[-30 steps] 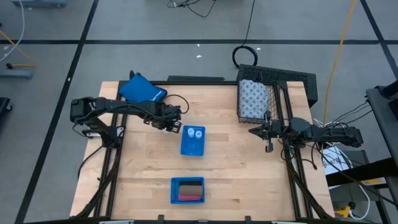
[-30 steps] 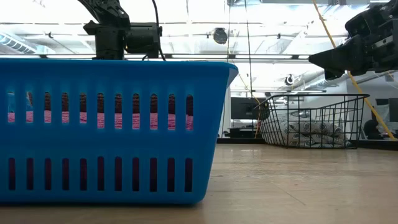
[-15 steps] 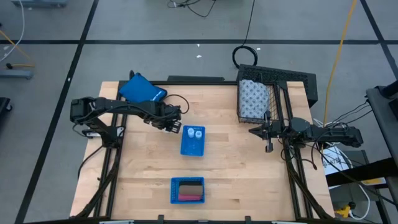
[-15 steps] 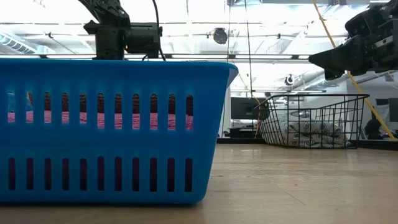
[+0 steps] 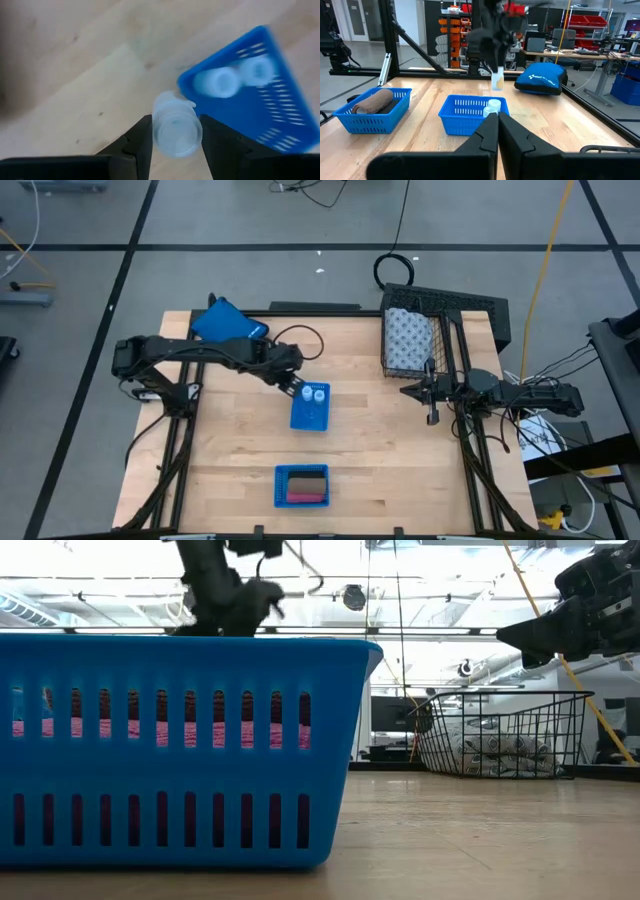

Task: Pick & place medical supplies in basket/bin
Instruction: Put the white pill bottle into the top blue bin

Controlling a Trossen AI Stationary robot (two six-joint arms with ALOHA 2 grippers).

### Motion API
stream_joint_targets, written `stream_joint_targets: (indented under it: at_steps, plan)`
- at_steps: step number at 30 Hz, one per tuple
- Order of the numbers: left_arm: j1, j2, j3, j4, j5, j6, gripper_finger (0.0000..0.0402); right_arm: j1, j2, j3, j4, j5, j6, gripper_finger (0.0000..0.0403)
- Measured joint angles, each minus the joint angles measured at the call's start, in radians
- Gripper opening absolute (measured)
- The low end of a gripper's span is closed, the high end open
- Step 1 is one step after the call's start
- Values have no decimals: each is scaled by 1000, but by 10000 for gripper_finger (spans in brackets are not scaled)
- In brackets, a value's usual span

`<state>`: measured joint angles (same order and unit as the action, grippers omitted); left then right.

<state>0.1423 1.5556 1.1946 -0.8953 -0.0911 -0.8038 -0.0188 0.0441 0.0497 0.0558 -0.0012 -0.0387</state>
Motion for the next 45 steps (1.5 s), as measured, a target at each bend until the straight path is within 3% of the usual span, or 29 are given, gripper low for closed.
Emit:
stream_joint_targets:
  at_steps: [9, 18, 27, 36, 45]
  plan:
    - [-88, -1, 133, 56, -49, 24, 148, 0, 0, 0, 0, 0, 0, 0]
    - [-157, 62, 135, 129, -48, 156, 159, 0, 0, 0, 0, 0, -1, 0]
    - [-193, 219, 134, 138, 110, 223, 164, 0, 0, 0, 0, 0, -2, 0]
    - [-187, 302, 134, 143, 107, 217, 165, 0, 0, 0, 0, 0, -3, 0]
    - [-187, 305, 134, 172, 91, 195, 166, 0, 0, 0, 0, 0, -2, 0]
